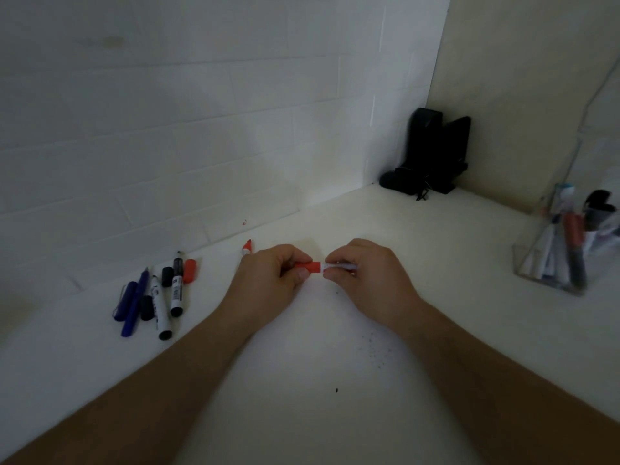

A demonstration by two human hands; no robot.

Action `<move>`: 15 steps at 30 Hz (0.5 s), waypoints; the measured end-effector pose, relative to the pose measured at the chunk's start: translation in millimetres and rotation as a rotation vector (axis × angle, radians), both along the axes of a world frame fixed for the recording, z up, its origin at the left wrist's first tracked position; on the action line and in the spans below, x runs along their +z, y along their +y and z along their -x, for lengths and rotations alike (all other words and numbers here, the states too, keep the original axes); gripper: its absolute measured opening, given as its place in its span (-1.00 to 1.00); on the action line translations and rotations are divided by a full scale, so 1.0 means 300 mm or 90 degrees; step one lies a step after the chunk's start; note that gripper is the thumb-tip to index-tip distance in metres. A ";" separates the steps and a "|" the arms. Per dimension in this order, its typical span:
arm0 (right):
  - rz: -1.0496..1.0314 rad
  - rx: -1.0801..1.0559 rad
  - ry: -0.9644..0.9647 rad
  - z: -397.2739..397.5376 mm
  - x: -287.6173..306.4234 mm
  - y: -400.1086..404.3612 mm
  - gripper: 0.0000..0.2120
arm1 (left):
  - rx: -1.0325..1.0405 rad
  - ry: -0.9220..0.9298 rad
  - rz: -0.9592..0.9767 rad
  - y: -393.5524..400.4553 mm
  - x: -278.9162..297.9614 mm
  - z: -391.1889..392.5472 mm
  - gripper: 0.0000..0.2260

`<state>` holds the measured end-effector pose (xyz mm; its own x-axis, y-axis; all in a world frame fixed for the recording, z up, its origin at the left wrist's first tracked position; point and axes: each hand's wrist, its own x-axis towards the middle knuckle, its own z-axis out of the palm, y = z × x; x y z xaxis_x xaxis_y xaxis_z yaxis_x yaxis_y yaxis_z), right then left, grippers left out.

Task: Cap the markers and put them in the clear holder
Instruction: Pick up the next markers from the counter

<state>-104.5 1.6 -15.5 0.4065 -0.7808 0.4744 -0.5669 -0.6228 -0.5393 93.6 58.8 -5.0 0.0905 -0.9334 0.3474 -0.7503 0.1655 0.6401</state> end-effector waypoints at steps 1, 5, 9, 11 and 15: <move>0.016 -0.009 0.006 -0.001 -0.004 0.000 -0.83 | 0.010 -0.003 0.005 0.001 0.002 0.005 -0.91; 0.068 -0.077 0.064 0.005 0.003 0.020 -0.79 | 0.028 0.007 0.015 0.020 0.017 0.025 -0.89; -0.032 -0.053 0.128 0.067 0.071 0.016 -0.79 | 0.039 -0.016 0.021 0.034 0.031 0.041 -0.89; -0.043 -0.069 0.166 0.137 0.120 0.015 -0.80 | 0.025 -0.060 0.006 0.032 0.035 0.047 -0.89; -0.025 -0.146 0.036 0.332 0.219 0.025 -0.87 | -0.034 -0.123 -0.082 0.006 0.084 0.147 -0.92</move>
